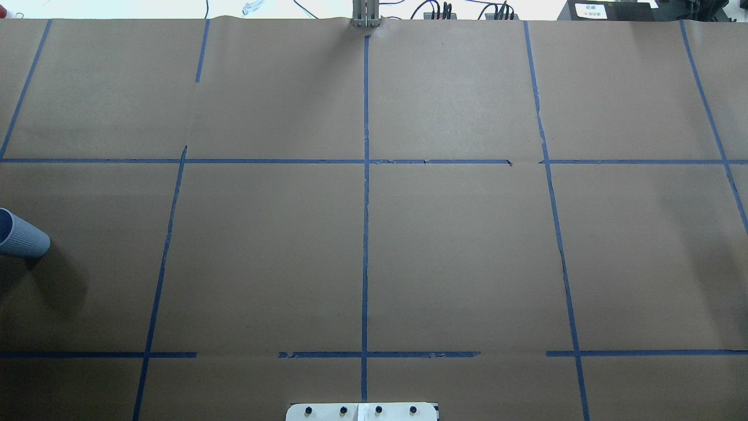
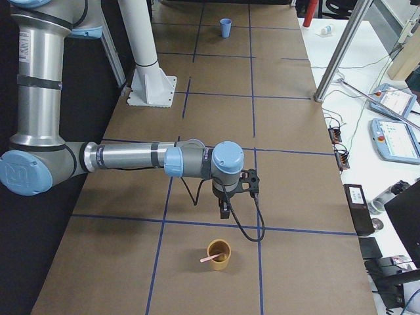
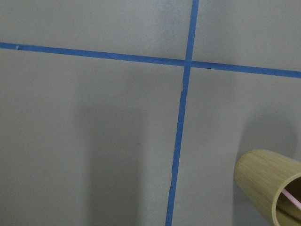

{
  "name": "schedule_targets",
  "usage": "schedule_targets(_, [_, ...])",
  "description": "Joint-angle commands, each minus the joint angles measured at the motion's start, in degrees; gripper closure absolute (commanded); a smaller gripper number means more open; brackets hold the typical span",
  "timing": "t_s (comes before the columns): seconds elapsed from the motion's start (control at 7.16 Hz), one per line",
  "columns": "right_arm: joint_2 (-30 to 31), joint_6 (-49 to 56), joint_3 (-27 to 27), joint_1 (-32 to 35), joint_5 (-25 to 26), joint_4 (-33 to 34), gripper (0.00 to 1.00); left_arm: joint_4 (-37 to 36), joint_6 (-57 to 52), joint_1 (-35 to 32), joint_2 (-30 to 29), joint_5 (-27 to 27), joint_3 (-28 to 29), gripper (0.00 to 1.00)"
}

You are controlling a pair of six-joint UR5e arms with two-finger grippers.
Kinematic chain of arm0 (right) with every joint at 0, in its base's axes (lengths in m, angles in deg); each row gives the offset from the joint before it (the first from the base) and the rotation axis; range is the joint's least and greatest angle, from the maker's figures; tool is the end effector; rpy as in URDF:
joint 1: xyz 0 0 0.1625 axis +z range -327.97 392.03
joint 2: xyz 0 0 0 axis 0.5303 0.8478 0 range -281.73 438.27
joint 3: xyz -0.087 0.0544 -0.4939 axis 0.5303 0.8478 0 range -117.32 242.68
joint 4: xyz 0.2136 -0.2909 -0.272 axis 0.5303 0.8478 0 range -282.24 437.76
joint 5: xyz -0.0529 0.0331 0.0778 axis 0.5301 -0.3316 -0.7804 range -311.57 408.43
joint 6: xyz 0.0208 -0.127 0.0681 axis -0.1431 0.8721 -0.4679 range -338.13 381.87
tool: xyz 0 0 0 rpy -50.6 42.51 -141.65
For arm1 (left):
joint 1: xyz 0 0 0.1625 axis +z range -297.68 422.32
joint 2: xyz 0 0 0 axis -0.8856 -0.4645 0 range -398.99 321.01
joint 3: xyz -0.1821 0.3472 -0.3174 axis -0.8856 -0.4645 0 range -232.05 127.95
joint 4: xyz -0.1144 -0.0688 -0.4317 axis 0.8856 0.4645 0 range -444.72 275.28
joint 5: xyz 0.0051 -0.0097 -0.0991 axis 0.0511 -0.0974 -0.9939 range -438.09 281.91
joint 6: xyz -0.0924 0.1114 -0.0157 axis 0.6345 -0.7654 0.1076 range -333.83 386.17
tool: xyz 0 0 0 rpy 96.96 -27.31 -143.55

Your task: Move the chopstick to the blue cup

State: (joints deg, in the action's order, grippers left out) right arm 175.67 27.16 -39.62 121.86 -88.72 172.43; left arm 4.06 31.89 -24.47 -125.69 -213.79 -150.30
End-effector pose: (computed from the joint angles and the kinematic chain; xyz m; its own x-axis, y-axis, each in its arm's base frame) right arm 0.0253 -0.4654 0.7244 0.6769 -0.0970 0.7297 0.0655 0.9953 0.0715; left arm -0.0006 -0.5081 0.7237 0.6969 -0.0140 -0.7171 0.0136 0.9999 -0.0063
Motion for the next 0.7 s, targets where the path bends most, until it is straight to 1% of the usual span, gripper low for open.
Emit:
schedule_targets(0.0, [-0.02, -0.1, 0.09, 0.0, 0.13, -0.19, 0.0, -2.97, 0.0, 0.05, -0.04, 0.78, -1.14, 0.0])
schedule_targets(0.14, [-0.02, -0.19, 0.09, 0.0, 0.04, -0.37, 0.0, -3.7, 0.0, 0.05, 0.13, 0.79, -2.11, 0.0])
schedule_targets(0.56, [-0.02, -0.19, 0.09, 0.0, -0.13, -0.37, 0.0, -3.09, 0.44, 0.31, 0.13, 0.09, -1.94, 0.0])
